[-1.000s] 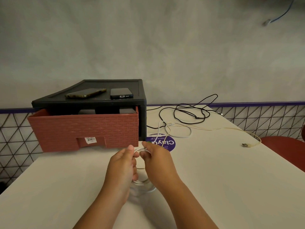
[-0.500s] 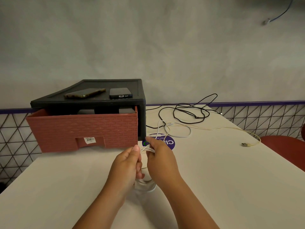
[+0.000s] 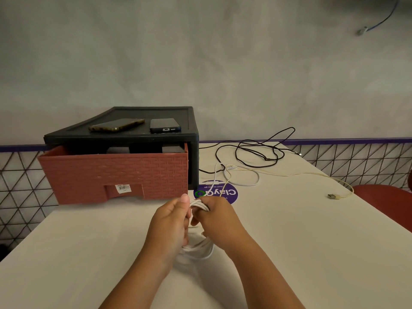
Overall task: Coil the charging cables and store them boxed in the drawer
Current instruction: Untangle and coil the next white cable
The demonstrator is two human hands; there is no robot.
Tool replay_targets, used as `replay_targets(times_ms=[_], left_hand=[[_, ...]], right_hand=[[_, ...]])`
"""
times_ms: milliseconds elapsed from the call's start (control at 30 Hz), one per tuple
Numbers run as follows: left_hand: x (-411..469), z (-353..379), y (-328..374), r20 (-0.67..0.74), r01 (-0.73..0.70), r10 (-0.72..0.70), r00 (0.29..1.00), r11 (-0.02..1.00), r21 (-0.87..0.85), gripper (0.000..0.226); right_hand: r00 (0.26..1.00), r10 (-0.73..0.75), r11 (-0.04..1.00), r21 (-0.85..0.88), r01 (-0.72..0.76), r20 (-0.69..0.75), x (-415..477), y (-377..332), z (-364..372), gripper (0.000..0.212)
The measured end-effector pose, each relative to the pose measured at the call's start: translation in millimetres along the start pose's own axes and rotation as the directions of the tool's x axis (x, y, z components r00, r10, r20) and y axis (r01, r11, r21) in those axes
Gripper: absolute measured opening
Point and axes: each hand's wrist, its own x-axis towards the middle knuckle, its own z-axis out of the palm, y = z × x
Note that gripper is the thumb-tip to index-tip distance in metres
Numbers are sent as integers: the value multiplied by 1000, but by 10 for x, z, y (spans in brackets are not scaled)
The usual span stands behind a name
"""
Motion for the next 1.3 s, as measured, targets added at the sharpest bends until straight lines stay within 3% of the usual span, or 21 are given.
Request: replay_targets(times_ms=[167,367,567,733,900,1033,1200,1300], left_hand=[[28,-21,-11,-41,-43,44,998,999,18,40],[22,-19,-3,-57,-86,88,994,995,44,44],[53,-64,-10,-65,-84,87,994,995,52,39],[78,-91,-12,-68,-88,92,993,994,60,38],[78,-90,-14,-46,-84,89,995,991,109,39],[101,-106,-31,-36,-55,61,997,987,152,38],[56,-86,38,-42,-34,36,998,998,53,36],[33,-80,84,-59,-15,12,998,998,-59,35]], right_hand=[[993,51,968,239,-75,106,-23,-16,-36,32],[986,86,938,321,-128,141,-36,-6,-51,29],[983,2,887,453,-86,182,-70,-47,-52,22],[984,-30,880,472,-57,176,-67,-41,-46,22],[986,-33,947,322,-23,166,-33,3,-14,34],[985,-41,963,270,-6,167,-35,25,10,33],[980,-91,937,350,24,177,-57,-12,-23,28],[986,-63,879,476,-20,156,-55,-19,-50,40]])
